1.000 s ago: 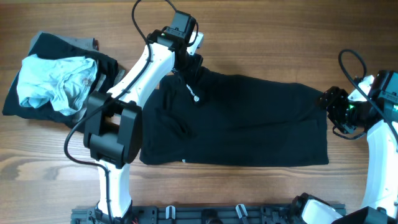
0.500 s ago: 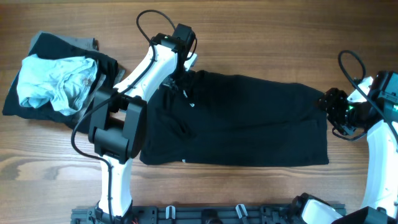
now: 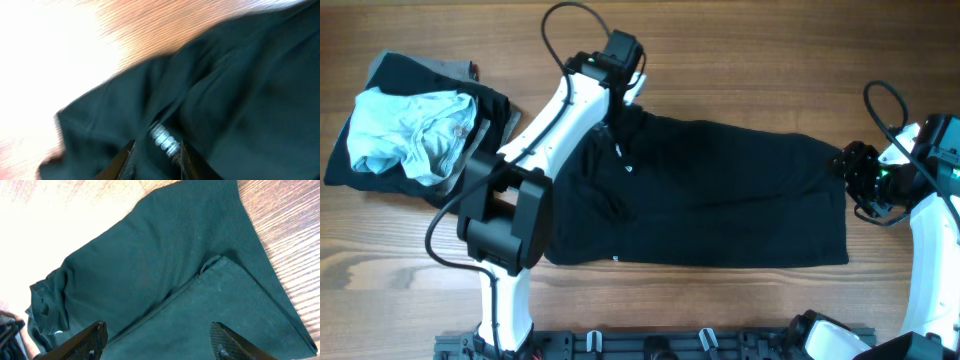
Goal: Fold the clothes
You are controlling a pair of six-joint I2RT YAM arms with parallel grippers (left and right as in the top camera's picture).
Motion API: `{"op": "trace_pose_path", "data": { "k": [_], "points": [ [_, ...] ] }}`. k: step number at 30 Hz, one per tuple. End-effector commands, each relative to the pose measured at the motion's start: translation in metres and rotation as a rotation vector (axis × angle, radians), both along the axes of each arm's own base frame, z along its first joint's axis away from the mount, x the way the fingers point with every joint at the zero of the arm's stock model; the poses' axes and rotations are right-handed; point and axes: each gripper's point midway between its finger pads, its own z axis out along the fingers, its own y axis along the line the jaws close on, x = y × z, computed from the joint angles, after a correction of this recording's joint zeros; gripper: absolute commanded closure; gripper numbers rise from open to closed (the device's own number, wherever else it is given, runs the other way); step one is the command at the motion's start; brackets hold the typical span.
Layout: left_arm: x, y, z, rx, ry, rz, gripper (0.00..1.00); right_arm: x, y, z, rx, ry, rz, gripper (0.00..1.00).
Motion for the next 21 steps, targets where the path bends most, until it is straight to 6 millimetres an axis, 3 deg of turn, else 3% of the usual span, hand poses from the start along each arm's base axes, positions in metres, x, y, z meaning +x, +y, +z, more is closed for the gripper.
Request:
{"op": "trace_pose_path", "data": {
  "k": [1,4,7,15,19,21],
  "points": [
    [0.011,-0.037,0.006,-0.151,-0.063,-0.055,0.73,0.001,0.001,0.005,0.001,-0.021,0.018,0.30],
    [0.018,-0.054,-0.011,-0.226,-0.051,-0.077,0.73,0.002,0.001,0.005,0.001,-0.021,0.018,0.30],
    [0.023,-0.057,-0.024,-0.229,-0.052,-0.078,0.71,0.002,0.001,0.005,0.001,-0.022,0.018,0.30],
    [0.021,-0.062,-0.030,-0.253,-0.035,-0.087,0.70,0.002,0.001,0.005,0.001,-0.021,0.018,0.30],
    [0.021,-0.062,-0.045,-0.245,-0.016,-0.084,0.69,0.001,0.001,0.005,0.002,-0.020,0.018,0.30],
    [0.019,-0.061,-0.054,-0.238,0.003,-0.082,0.78,0.001,0.002,0.005,0.002,-0.019,0.018,0.30]
  ]
}}
